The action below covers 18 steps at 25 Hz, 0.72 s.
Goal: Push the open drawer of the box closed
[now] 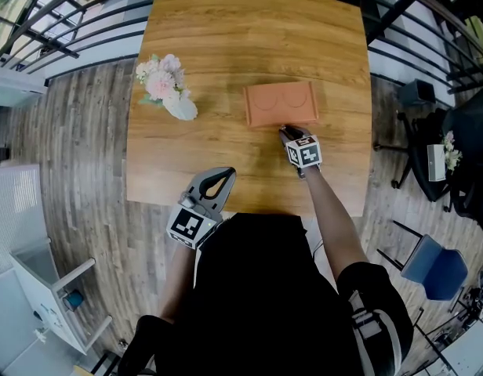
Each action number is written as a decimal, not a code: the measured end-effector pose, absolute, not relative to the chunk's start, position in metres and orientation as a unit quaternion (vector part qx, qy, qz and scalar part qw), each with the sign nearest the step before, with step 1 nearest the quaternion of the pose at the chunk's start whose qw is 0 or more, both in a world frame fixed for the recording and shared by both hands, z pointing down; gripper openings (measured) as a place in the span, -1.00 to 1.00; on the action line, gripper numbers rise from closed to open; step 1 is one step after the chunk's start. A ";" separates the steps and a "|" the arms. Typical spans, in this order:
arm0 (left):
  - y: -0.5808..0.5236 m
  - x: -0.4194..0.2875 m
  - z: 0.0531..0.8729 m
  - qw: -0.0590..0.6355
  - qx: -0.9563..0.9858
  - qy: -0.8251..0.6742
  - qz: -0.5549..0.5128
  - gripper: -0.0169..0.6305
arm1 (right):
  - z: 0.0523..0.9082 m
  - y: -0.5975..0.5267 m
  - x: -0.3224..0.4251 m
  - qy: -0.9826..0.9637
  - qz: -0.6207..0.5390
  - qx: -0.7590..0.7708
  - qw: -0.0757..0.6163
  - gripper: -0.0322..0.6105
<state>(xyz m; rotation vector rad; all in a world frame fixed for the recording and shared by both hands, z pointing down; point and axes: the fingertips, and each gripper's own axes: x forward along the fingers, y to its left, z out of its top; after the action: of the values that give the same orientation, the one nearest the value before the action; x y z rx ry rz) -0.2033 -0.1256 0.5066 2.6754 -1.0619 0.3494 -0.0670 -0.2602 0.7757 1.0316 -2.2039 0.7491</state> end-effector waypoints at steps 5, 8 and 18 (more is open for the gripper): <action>-0.121 -0.199 0.505 0.118 0.919 -0.353 0.131 -0.88 | 0.773 -0.247 -0.061 -0.826 0.290 0.388 0.290 -0.56; -0.123 -0.194 0.499 0.109 0.922 -0.353 0.116 -0.88 | 0.768 -0.237 -0.057 -0.827 0.287 0.388 0.288 -0.58; -0.109 -0.170 0.505 0.108 0.935 -0.320 0.111 -0.88 | 0.717 -0.209 -0.044 -0.851 0.252 0.397 0.235 -0.85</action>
<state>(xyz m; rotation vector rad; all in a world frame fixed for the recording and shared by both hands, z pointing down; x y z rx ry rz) -0.1695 -0.1095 0.5053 2.7504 -0.9409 0.3278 -0.0445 -0.2087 0.7165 1.0895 -2.3340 0.6921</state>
